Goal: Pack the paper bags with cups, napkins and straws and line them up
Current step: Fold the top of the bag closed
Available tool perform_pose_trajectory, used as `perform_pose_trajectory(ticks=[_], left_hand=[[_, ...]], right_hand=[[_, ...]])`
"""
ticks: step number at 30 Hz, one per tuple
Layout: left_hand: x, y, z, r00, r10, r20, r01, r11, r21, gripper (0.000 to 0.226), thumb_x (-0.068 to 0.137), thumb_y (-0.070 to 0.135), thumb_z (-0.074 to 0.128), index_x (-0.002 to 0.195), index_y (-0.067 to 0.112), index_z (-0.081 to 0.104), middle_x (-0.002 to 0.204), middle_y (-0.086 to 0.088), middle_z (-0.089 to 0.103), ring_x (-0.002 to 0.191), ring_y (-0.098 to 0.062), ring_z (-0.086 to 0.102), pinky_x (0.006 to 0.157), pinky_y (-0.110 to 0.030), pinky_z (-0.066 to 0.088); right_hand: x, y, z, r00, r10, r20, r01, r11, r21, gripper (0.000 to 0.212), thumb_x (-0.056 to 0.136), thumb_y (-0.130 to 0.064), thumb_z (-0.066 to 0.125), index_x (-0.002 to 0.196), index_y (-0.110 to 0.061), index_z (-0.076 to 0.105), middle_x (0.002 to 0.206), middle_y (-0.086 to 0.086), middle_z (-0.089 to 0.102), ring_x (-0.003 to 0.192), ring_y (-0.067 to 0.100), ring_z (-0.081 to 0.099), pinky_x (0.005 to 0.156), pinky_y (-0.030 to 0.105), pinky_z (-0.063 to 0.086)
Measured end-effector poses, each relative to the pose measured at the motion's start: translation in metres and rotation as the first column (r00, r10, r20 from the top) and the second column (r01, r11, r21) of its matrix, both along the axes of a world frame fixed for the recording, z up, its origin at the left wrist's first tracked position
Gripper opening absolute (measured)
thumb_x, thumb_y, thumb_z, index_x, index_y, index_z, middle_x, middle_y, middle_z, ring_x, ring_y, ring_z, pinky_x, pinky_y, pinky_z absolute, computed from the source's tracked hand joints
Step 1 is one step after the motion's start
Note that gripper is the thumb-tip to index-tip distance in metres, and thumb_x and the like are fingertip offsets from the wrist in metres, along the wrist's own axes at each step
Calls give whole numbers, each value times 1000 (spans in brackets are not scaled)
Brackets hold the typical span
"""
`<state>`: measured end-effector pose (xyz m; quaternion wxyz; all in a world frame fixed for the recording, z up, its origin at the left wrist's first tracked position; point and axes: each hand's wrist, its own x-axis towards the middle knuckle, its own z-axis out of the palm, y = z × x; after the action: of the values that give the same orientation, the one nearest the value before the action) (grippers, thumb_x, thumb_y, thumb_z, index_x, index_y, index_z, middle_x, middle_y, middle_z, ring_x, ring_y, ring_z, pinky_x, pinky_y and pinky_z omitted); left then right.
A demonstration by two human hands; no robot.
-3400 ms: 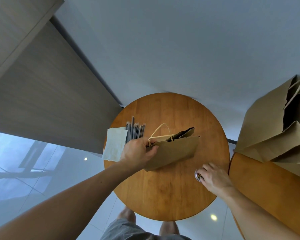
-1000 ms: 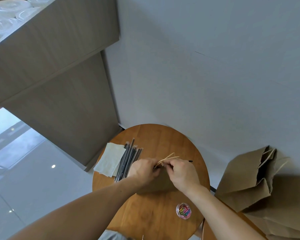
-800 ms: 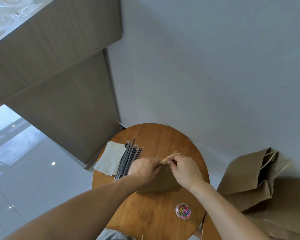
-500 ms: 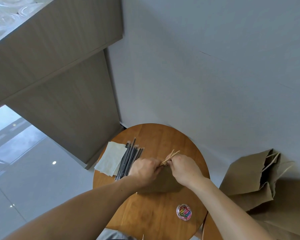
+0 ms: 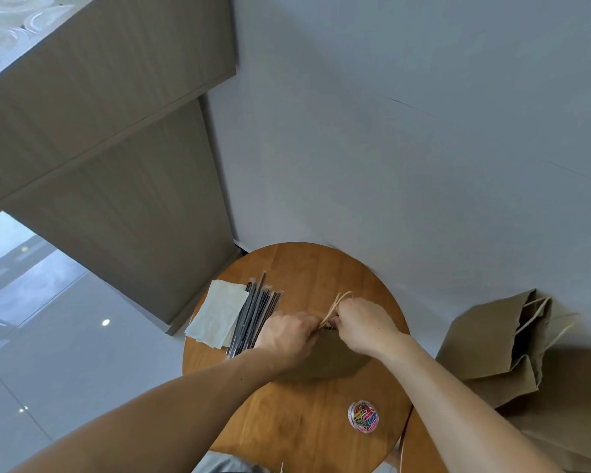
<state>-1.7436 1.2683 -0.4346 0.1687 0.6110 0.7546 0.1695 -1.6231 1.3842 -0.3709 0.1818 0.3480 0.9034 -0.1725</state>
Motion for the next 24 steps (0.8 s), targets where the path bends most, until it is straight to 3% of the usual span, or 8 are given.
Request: perform_pose_trajectory(ticks=[5,10,15,18,21,24], left_hand=[[2,2,5,1000,-6,10,6,998,67,20,95,25,52,102,20,69,102,3,70,85,-25,64,76,-32,38],[3,1,5,1000,15,-3,-15,1000,23,21,96,28,49,104,21,68,100,3,69,87,-23,64,72,-28,34],[1,1,6,998,57,40,-58,998,23,20,97,29,51,103,21,69,99,4,70,86,-21,64,71,-27,35],[3,0,5,998,58,37,-59,998,17,23,99,32,49,102,21,69,96,2,69,85,-21,64,73,-28,42],[7,2,8,999,39,8,-39,996,80,20,97,30,52,96,19,69,92,0,70,80,-23,63,65,-27,30],[9,5,9,1000,24,-9,-23,997,70,21,97,31,52,96,20,69,92,0,69,81,-23,63,66,-27,29]], right_hand=[[-3,12,3,996,-84,17,85,989,-122,28,97,-17,51,70,-26,56,72,-10,58,67,11,57,54,25,38],[-3,10,1,999,-34,8,34,995,-89,21,96,-15,51,80,-18,65,74,-4,63,69,16,62,55,30,44],[6,8,-6,992,103,-68,-102,995,7,28,102,-31,45,82,-21,63,73,-5,61,63,14,60,59,37,55],[9,9,-8,994,82,-73,-83,996,-13,29,101,-32,47,77,-24,60,69,-8,59,61,11,58,54,32,50],[7,18,-5,999,-21,-50,15,993,-115,31,100,-29,50,70,-25,59,66,-10,58,61,9,56,52,27,39],[4,21,-2,999,-48,17,51,982,-181,35,97,-21,50,62,-21,53,59,-9,51,55,12,49,51,28,34]])
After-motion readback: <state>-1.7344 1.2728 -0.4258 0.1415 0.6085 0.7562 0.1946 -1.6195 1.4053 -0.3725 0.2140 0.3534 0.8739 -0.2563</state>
